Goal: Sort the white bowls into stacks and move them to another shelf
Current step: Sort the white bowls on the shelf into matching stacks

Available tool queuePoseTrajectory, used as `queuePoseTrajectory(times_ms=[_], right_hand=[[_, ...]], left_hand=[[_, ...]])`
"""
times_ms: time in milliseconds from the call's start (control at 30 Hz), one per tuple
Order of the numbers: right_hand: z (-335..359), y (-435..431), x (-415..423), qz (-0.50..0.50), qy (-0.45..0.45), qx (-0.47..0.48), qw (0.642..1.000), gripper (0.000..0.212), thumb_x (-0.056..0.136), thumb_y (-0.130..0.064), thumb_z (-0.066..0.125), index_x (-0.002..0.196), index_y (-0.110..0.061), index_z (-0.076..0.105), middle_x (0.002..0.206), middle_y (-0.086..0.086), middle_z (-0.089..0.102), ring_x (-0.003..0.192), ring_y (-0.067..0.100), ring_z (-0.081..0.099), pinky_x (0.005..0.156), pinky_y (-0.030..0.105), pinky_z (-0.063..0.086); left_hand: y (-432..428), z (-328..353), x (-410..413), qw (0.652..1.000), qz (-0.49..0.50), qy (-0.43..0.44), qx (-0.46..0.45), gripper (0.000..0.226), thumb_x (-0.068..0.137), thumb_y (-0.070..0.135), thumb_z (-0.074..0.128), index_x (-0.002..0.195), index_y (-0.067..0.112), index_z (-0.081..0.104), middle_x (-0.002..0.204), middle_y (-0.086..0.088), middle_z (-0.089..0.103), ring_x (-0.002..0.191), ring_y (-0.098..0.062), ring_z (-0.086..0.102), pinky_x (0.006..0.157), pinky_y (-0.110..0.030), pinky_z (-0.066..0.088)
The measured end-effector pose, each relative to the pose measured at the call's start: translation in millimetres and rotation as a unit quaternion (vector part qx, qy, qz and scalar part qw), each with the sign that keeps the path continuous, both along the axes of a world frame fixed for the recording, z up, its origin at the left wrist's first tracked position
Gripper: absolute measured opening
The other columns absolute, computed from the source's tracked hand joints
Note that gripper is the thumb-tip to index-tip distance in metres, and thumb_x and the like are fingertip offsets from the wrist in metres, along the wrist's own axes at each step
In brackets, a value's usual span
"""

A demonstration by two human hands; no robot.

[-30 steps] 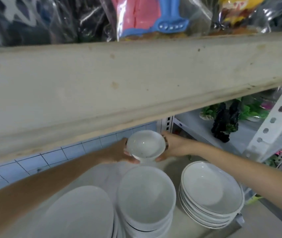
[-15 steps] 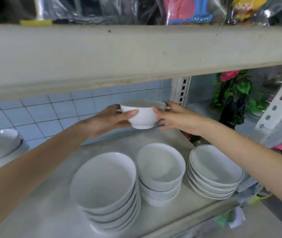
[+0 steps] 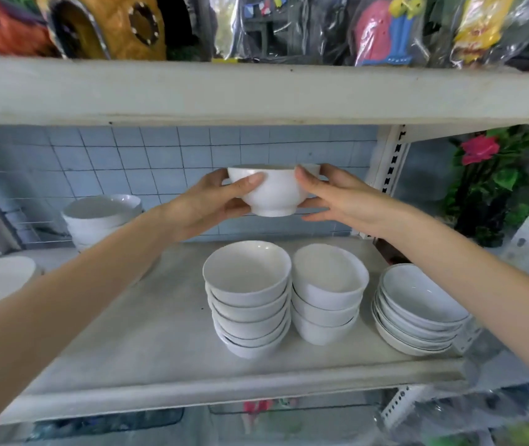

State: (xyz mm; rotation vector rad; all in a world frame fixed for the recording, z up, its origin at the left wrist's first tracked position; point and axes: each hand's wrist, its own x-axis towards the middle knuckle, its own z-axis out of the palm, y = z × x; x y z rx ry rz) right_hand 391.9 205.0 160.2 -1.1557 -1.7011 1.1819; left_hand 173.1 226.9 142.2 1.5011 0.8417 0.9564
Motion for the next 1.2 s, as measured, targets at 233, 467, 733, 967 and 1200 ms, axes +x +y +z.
queuePoseTrajectory(times_ms=[233, 467, 733, 967, 1200], right_hand=[[10.5, -33.6, -17.0, 0.058, 0.009, -0.006, 0.998, 0.068, 0.075, -0.059, 0.053, 0.125, -0.014, 0.047, 0.116, -0.004, 0.059, 0.107, 0.014, 0.062, 0.098, 0.040, 0.047], [-3.2, -56.8, -25.3, 0.109, -0.012, -0.002, 0.994, 0.068, 0.060, -0.071, 0.054, 0.109, -0.024, 0.052, 0.121, -0.002, 0.062, 0.101, 0.015, 0.066, 0.093, 0.035, 0.050], [-0.7, -63.6, -39.8, 0.107, -0.018, 0.009, 0.994, 0.072, 0.064, -0.069, 0.049, 0.118, -0.022, 0.050, 0.129, -0.004, 0.057, 0.095, 0.016, 0.068, 0.094, 0.036, 0.049], [1.9, -61.1, -89.0, 0.100, -0.015, 0.012, 0.995, 0.074, 0.068, -0.063, 0.054, 0.129, -0.022, 0.045, 0.125, -0.002, 0.059, 0.104, 0.018, 0.065, 0.094, 0.038, 0.049], [2.4, -57.2, -166.6, 0.090, -0.002, 0.020, 0.996, 0.080, 0.065, -0.059, 0.061, 0.131, -0.017, 0.042, 0.124, -0.002, 0.059, 0.108, 0.016, 0.062, 0.090, 0.036, 0.050]], left_hand=[[-66.1, 5.8, -7.0, 0.995, 0.098, -0.019, -0.020, 0.086, 0.070, 0.055, 0.074, 0.132, 0.003, 0.047, 0.121, -0.009, 0.063, 0.103, -0.013, 0.067, 0.087, -0.024, 0.054], [-112.7, -7.4, -10.8, 0.985, 0.164, -0.042, -0.033, 0.058, 0.072, 0.047, 0.058, 0.116, 0.010, 0.057, 0.112, -0.010, 0.064, 0.102, -0.021, 0.063, 0.092, -0.033, 0.053], [-111.5, -12.8, -25.8, 0.985, 0.160, -0.059, -0.020, 0.049, 0.076, 0.055, 0.058, 0.105, 0.016, 0.061, 0.107, -0.006, 0.069, 0.097, -0.021, 0.068, 0.089, -0.033, 0.055], [-107.5, -5.1, -72.3, 0.987, 0.156, -0.042, 0.001, 0.054, 0.071, 0.050, 0.056, 0.112, 0.015, 0.059, 0.108, -0.002, 0.065, 0.097, -0.014, 0.064, 0.076, -0.020, 0.055], [-108.6, 7.1, -148.7, 0.988, 0.149, 0.000, 0.030, 0.052, 0.081, 0.042, 0.058, 0.123, 0.013, 0.050, 0.110, -0.001, 0.065, 0.094, -0.012, 0.068, 0.081, -0.020, 0.055]])
